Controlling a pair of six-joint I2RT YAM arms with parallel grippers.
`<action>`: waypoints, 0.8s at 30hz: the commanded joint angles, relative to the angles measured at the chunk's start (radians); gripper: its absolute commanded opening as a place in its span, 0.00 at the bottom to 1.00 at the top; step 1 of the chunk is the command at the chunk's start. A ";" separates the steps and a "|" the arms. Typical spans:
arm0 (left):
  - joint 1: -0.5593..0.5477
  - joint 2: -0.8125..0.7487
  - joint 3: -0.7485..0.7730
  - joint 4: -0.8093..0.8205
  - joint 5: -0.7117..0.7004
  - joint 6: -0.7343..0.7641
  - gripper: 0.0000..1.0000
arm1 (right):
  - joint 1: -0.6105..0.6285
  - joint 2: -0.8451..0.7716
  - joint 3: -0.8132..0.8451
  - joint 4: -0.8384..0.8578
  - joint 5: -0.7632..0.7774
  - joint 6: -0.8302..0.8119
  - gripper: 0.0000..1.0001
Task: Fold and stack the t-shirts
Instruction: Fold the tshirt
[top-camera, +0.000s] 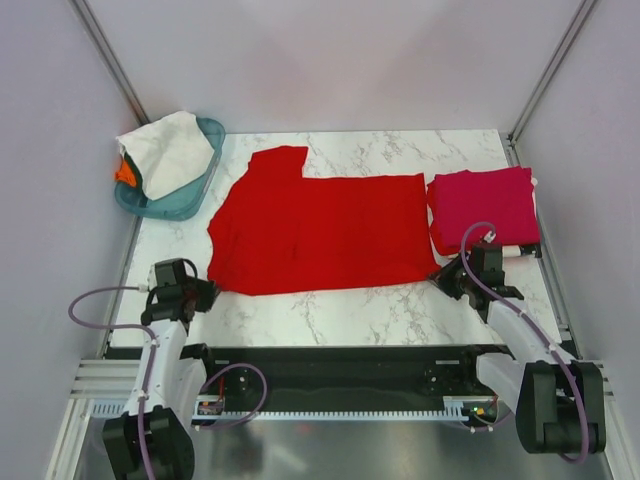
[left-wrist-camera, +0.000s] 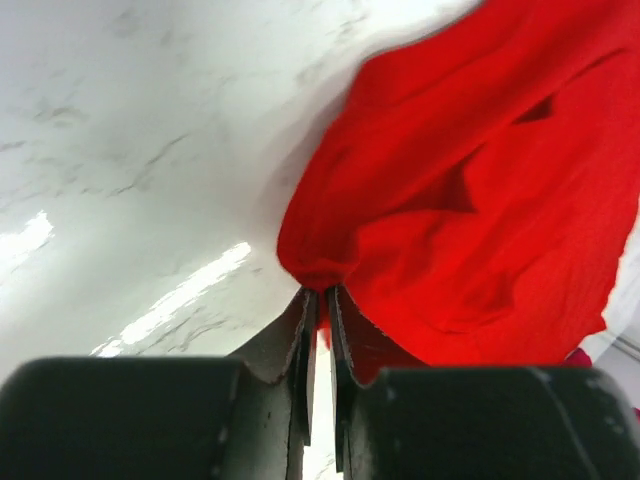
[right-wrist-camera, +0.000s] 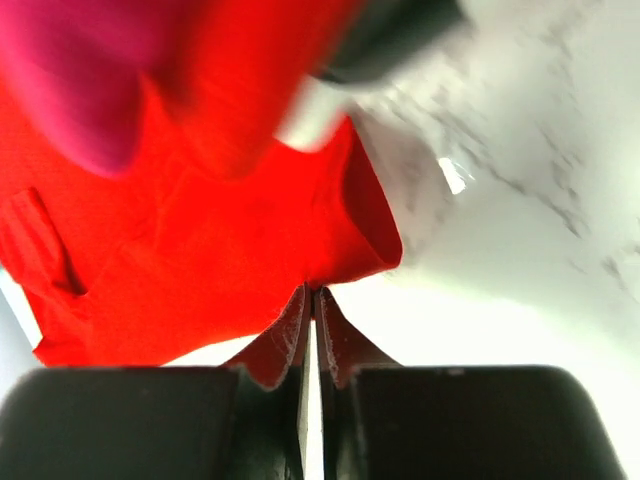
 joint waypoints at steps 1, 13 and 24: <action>0.007 -0.037 -0.013 -0.111 -0.024 -0.077 0.17 | 0.002 -0.072 -0.036 -0.043 0.040 0.002 0.11; 0.005 -0.155 0.227 -0.262 -0.251 0.073 0.81 | 0.007 -0.196 0.049 -0.155 0.167 -0.055 0.60; -0.033 0.219 0.507 0.112 0.102 0.360 0.80 | 0.307 0.012 0.393 -0.110 0.362 -0.171 0.51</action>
